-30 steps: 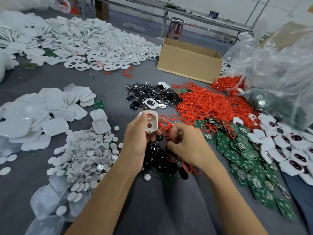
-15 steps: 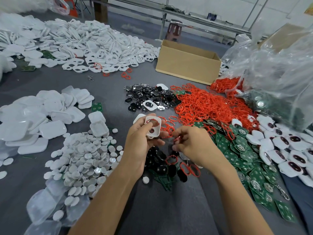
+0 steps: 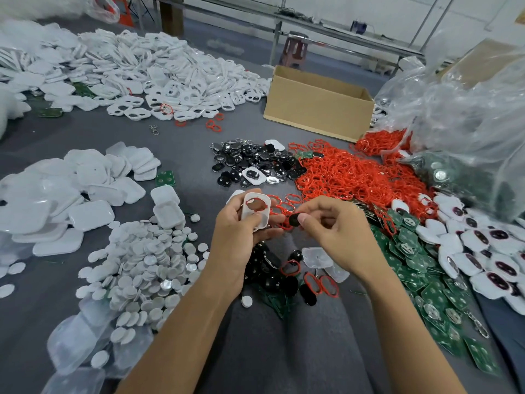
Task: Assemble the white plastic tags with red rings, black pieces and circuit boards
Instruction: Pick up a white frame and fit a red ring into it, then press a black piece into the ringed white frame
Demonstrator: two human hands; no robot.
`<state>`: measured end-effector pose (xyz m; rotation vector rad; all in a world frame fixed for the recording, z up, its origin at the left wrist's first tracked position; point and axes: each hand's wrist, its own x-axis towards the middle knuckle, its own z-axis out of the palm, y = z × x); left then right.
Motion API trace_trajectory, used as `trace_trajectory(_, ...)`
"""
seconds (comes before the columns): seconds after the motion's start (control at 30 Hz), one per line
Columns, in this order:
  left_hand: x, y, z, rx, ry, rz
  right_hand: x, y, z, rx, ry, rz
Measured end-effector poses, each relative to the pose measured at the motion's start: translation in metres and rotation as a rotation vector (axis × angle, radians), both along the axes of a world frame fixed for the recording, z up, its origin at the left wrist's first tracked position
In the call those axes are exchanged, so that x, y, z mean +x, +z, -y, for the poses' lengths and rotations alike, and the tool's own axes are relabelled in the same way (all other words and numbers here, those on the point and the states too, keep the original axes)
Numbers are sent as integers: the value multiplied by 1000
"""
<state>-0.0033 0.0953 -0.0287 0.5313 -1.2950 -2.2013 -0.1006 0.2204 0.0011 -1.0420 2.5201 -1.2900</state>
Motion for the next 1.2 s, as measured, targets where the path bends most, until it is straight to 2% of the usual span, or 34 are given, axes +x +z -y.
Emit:
trace_trajectory(0.13,0,-1,-1,-36,-21,23,1,3,0,-60,52,137)
trace_trajectory(0.27,0,-3,-6,-103,-87,90,5,0,5,-164,61,176)
trace_trajectory(0.37,-1,-5,-8,-156,-98,126,7,-1,7,-211,46,157)
trace_trajectory(0.63,0,-4,-7,-373,53,78,9,1,8,-274,-19,121)
trace_trajectory(0.8,2,-3,-5,-369,108,58,11,2,9,-264,7,177)
trace_trajectory(0.93,1,-2,-5,-240,60,-28,7,7,3,-355,150,409)
trace_trajectory(1.07,1,-1,-6,-121,-57,-123,1,5,-2,-384,194,628)
trace_trajectory(1.2,2,-1,-6,-137,-88,-132,-1,0,-2,-373,183,675)
